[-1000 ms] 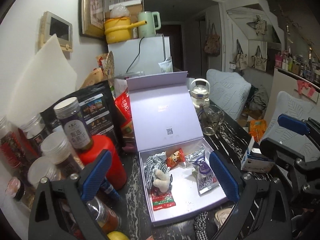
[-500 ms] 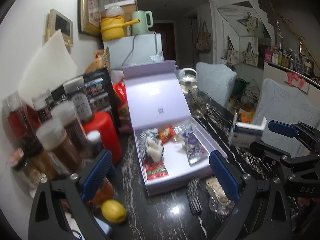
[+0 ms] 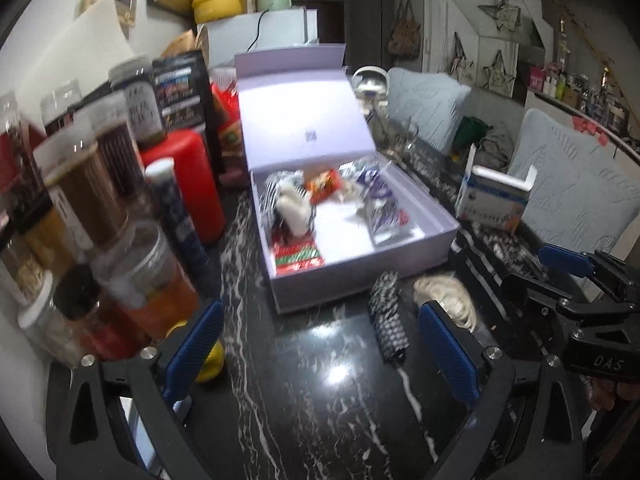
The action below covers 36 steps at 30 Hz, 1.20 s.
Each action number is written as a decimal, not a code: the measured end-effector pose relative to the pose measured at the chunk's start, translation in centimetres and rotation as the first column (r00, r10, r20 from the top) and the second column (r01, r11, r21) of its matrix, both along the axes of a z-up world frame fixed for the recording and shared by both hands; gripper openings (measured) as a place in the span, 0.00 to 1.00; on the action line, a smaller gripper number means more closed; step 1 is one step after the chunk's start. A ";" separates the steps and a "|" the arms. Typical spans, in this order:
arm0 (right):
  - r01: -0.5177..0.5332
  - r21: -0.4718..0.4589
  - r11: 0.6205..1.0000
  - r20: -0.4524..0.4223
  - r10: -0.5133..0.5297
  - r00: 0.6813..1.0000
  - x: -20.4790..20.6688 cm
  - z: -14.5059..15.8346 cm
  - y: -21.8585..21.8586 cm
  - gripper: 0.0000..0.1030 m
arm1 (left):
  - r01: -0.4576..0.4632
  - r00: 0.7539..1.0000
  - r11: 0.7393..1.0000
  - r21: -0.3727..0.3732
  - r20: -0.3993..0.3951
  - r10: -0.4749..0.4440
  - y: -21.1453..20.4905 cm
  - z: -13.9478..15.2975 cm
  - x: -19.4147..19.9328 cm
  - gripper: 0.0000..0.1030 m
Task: Organize soft objects
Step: 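Withdraw both tools from the gift box back over the table, then grasp the clear bag of cream cord with the right gripper while the left gripper grasps the gingham scrunchie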
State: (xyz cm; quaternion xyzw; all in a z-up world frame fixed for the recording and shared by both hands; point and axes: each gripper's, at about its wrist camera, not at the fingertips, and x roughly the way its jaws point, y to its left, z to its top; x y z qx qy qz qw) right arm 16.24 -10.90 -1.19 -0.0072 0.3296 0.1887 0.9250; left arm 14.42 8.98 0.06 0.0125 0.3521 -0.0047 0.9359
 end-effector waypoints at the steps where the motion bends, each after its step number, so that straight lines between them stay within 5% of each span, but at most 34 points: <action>1: 0.008 0.001 1.000 -0.017 -0.008 1.000 0.1 -0.7 0.0 0.78 | -0.006 1.000 1.000 0.002 -0.010 0.006 0.2 -0.5 0.0 0.97; 12: 0.059 -0.017 0.998 -0.175 -0.061 0.983 2.2 -5.7 1.0 0.80 | -0.032 0.994 0.998 -0.048 -0.110 0.027 1.6 -4.8 0.4 0.96; 19: 0.058 -0.013 0.998 -0.222 -0.059 0.973 4.5 -6.9 2.0 0.89 | -0.051 0.990 0.996 -0.071 -0.134 0.041 2.5 -5.9 0.8 0.96; 30: 0.055 -0.030 0.998 -0.265 -0.061 0.962 7.2 -8.8 3.2 0.89 | -0.060 0.987 0.990 -0.129 -0.157 0.040 3.3 -6.4 1.5 0.97; 34: 0.034 -0.046 0.998 -0.247 -0.044 0.968 6.9 -8.6 3.4 0.64 | -0.057 0.986 0.988 -0.143 -0.162 0.033 3.1 -6.4 1.6 0.96; 36: 0.022 -0.039 0.999 -0.246 -0.031 0.969 6.8 -8.7 3.2 0.59 | -0.053 0.987 0.989 -0.140 -0.159 0.031 2.8 -6.3 1.7 0.96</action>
